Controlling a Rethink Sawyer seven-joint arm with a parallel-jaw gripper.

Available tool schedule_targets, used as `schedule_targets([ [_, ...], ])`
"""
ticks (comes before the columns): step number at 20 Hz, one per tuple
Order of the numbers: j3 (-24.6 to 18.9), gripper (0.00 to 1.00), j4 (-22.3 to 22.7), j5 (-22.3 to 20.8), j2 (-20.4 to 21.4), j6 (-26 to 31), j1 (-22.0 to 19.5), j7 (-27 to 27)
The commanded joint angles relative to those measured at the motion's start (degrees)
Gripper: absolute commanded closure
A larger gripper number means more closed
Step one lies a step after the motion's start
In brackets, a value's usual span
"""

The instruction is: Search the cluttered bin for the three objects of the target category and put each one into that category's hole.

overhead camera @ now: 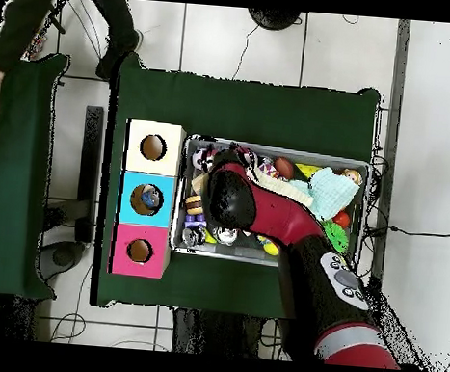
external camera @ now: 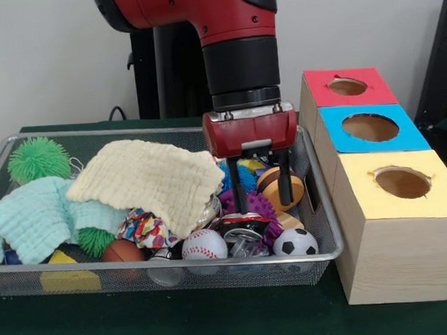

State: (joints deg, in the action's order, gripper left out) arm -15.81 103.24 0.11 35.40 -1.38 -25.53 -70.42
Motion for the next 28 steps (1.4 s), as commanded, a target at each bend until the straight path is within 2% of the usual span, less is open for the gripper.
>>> schedule_targets([
  [1,-0.53,0.0,-3.82,-3.85,-3.86,1.82,-0.92,-5.88],
  [4,-0.43,0.0,-4.12,-4.59,-4.68,1.65,-1.04,-6.0],
  [7,1.67,0.0,-5.03,-5.33,-5.25,2.56,0.09,-5.45],
  [16,4.79,0.0,-5.98,-6.25,-4.17,3.61,2.29,-6.01],
  [19,5.37,0.0,-7.69,-4.98,-3.22,5.88,3.74,-6.17],
  [27,-0.47,0.0,-6.32,-5.66,-6.62,4.52,0.65,-6.61],
  [28,-1.86,0.0,-1.36,-7.46,-5.12,2.01,-1.29,-7.69],
])
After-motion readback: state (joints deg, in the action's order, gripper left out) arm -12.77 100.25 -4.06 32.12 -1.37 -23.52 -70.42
